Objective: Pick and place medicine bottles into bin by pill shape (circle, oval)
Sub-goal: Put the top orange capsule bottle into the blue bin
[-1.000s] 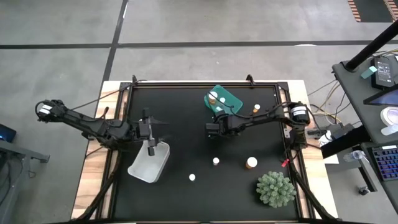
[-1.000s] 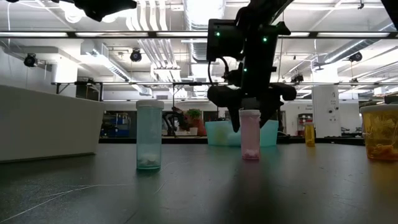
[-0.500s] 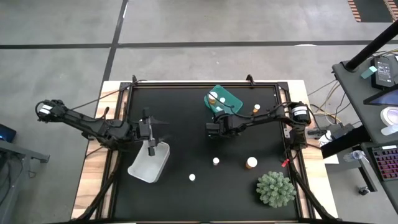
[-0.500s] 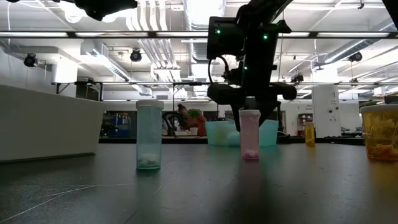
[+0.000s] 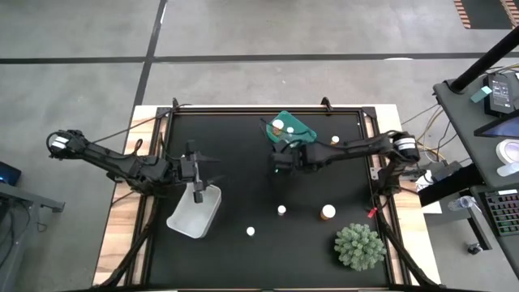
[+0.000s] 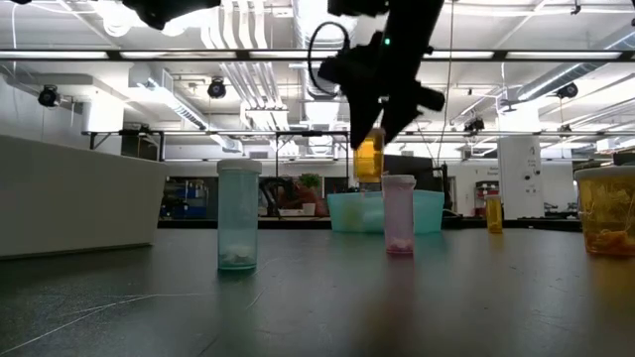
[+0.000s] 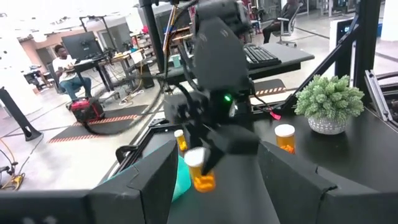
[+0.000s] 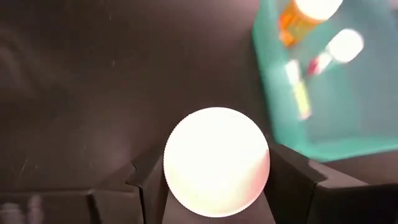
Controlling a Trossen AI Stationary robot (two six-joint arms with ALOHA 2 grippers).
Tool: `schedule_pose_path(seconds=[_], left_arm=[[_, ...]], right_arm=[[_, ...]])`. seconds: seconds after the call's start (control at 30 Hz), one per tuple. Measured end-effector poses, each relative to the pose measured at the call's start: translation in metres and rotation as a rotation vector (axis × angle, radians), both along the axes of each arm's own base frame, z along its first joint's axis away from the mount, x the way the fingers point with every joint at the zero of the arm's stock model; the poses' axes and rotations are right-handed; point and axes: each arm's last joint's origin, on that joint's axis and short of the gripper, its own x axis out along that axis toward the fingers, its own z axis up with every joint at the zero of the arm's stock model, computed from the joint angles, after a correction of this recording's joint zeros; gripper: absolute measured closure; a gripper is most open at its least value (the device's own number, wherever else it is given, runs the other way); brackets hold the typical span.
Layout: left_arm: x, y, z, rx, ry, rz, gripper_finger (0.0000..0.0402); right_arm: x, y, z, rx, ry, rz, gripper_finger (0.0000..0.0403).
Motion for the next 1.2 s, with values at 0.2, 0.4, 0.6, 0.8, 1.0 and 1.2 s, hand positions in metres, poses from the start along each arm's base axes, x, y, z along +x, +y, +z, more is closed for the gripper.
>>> schedule_pose_path(seconds=[0.2, 0.4, 0.6, 0.8, 1.0, 1.2], left_arm=[[0.002, -0.001, 0.001, -0.001, -0.015, 0.000, 0.0195], [0.002, -0.001, 0.001, 0.003, -0.014, -0.001, 0.0195], [0.002, -0.001, 0.001, 0.004, -0.013, -0.001, 0.0195], [0.002, -0.001, 0.001, 0.005, -0.011, -0.001, 0.0195], [0.002, -0.001, 0.001, 0.019, -0.009, -0.001, 0.0195], [0.003, -0.001, 0.000, 0.022, -0.006, -0.001, 0.0195]], right_arm=[[-0.019, -0.036, 0.029, -0.064, -0.021, 0.008, 0.0199], [-0.038, -0.079, 0.029, -0.093, 0.025, -0.047, 0.0199], [-0.054, -0.109, 0.008, -0.080, 0.104, -0.098, 0.0199], [-0.062, -0.126, -0.015, -0.068, 0.104, -0.120, 0.0199], [-0.066, -0.133, -0.031, -0.079, 0.075, -0.126, 0.0199], [-0.072, -0.136, -0.048, -0.083, 0.059, -0.136, 0.0199]])
